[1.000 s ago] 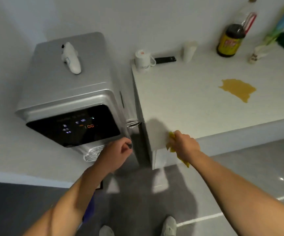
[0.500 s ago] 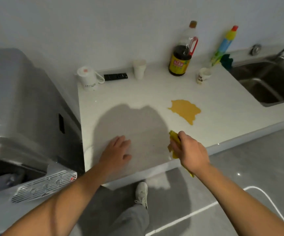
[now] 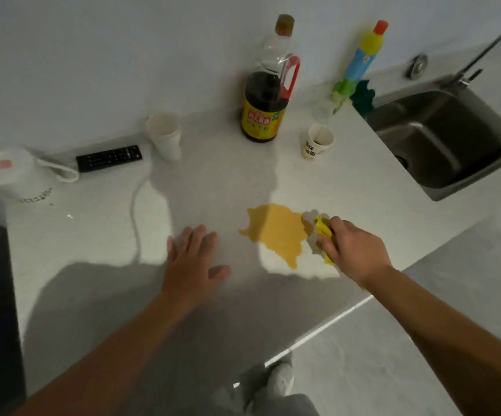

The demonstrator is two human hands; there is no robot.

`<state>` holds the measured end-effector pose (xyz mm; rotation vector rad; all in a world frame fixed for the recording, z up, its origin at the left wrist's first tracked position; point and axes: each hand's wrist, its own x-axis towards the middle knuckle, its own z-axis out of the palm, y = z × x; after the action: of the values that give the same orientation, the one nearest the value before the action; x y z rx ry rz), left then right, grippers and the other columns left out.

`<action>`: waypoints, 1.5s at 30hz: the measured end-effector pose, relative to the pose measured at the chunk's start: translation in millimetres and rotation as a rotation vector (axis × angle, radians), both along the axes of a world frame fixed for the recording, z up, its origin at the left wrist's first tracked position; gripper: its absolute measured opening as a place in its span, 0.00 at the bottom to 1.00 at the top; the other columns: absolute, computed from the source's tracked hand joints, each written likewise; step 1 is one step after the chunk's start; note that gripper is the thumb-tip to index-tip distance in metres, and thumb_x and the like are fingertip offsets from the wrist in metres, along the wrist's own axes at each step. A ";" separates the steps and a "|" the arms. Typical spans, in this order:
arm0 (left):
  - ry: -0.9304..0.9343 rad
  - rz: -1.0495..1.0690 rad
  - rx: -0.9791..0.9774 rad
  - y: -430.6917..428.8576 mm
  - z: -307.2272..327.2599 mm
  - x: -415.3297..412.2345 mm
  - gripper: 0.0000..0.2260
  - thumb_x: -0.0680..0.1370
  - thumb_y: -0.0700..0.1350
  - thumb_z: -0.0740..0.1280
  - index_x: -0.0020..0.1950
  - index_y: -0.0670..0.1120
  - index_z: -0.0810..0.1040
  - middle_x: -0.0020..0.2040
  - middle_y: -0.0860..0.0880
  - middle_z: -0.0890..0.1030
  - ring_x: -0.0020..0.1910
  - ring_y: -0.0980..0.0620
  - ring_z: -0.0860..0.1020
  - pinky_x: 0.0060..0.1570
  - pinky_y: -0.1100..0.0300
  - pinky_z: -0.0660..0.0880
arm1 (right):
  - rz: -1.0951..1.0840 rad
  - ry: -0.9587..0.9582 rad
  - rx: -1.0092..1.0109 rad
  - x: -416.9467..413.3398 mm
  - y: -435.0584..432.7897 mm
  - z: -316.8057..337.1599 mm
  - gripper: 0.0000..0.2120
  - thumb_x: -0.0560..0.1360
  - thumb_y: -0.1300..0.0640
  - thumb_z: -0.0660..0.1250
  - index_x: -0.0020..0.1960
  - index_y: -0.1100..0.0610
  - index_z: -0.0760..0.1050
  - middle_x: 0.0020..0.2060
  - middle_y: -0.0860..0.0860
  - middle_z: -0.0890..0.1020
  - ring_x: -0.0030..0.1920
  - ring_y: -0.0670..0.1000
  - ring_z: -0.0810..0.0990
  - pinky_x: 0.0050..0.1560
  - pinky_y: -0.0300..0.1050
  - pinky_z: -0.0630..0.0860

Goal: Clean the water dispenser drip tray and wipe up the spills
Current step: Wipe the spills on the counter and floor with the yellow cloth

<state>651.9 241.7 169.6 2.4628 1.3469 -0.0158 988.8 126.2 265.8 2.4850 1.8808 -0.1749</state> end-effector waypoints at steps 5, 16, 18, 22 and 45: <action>0.064 -0.013 0.099 -0.6 -15.4 10.0 0.40 0.76 0.69 0.57 0.82 0.49 0.64 0.83 0.41 0.63 0.81 0.35 0.59 0.77 0.29 0.52 | 0.017 -0.002 -0.101 33.3 46.7 -33.3 0.19 0.83 0.43 0.60 0.65 0.55 0.73 0.55 0.58 0.80 0.55 0.63 0.80 0.43 0.53 0.74; 0.083 0.039 0.145 0.1 -22.4 10.8 0.42 0.74 0.71 0.60 0.84 0.52 0.58 0.83 0.45 0.61 0.83 0.39 0.56 0.79 0.32 0.49 | 0.353 0.141 -0.112 71.3 65.2 -79.7 0.33 0.81 0.45 0.61 0.79 0.63 0.62 0.73 0.63 0.68 0.71 0.65 0.68 0.73 0.64 0.68; 0.087 0.045 0.138 0.9 -22.3 10.8 0.42 0.75 0.71 0.59 0.84 0.52 0.59 0.83 0.44 0.61 0.83 0.39 0.56 0.79 0.33 0.49 | 0.468 0.137 -0.181 80.6 79.1 -82.5 0.39 0.81 0.38 0.53 0.82 0.62 0.53 0.80 0.62 0.57 0.80 0.64 0.55 0.79 0.63 0.57; 0.089 0.053 0.151 -0.4 -20.2 13.4 0.41 0.75 0.71 0.59 0.83 0.51 0.61 0.83 0.43 0.62 0.82 0.38 0.58 0.79 0.33 0.50 | 0.581 0.019 -0.250 85.9 90.9 -89.4 0.41 0.81 0.31 0.43 0.84 0.56 0.40 0.83 0.59 0.44 0.82 0.60 0.40 0.81 0.63 0.45; -0.010 0.061 0.127 1.8 -20.2 12.4 0.42 0.73 0.70 0.63 0.82 0.51 0.63 0.82 0.43 0.64 0.81 0.37 0.59 0.77 0.29 0.52 | 0.326 0.080 -0.332 -0.8 132.8 -95.2 0.34 0.81 0.40 0.33 0.84 0.51 0.40 0.83 0.53 0.40 0.82 0.61 0.36 0.79 0.67 0.45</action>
<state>664.3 243.4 149.4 2.5198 1.4594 0.0999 988.1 259.0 170.6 1.9595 2.0546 -0.5344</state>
